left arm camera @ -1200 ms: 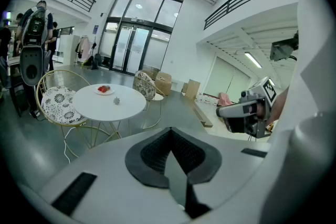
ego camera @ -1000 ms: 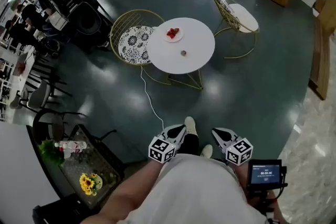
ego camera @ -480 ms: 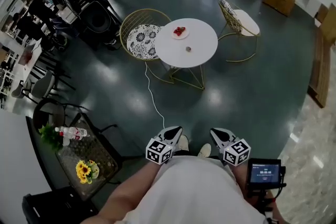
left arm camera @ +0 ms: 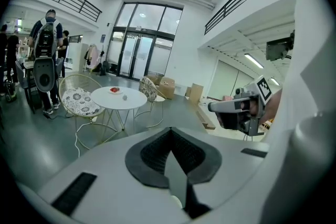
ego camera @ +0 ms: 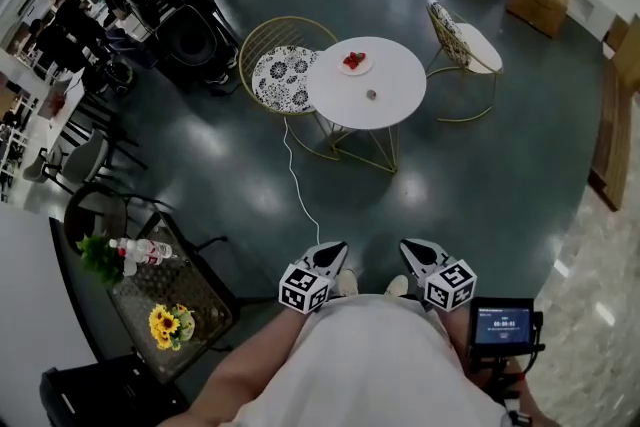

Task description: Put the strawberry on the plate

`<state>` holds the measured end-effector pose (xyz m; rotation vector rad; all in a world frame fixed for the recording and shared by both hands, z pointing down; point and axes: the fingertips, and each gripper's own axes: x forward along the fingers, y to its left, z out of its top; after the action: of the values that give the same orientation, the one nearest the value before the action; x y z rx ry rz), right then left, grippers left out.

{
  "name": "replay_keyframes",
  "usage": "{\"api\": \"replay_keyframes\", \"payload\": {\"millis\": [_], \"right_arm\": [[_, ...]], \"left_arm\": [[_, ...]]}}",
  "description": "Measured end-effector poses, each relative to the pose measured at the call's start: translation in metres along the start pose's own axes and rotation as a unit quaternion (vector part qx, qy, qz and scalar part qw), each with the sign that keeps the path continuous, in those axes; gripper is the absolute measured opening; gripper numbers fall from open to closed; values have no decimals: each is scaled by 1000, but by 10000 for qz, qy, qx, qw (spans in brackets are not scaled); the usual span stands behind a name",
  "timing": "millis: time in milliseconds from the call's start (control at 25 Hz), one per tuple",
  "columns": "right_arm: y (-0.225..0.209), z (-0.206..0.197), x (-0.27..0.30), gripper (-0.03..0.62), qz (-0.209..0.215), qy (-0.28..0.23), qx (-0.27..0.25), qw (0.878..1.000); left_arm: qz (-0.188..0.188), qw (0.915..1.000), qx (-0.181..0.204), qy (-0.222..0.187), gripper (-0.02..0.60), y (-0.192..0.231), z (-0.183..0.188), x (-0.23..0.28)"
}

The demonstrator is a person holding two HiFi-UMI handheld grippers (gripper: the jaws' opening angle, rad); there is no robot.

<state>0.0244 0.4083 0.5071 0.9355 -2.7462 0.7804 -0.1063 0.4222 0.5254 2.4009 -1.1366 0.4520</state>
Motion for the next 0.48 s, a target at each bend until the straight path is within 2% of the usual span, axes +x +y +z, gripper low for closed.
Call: {"api": "replay_keyframes", "payload": {"millis": [480], "right_arm": [[5, 6, 38, 5, -386, -26, 199, 9991]], "left_arm": [[-164, 9998, 56, -82, 6, 46, 8, -11]]}}
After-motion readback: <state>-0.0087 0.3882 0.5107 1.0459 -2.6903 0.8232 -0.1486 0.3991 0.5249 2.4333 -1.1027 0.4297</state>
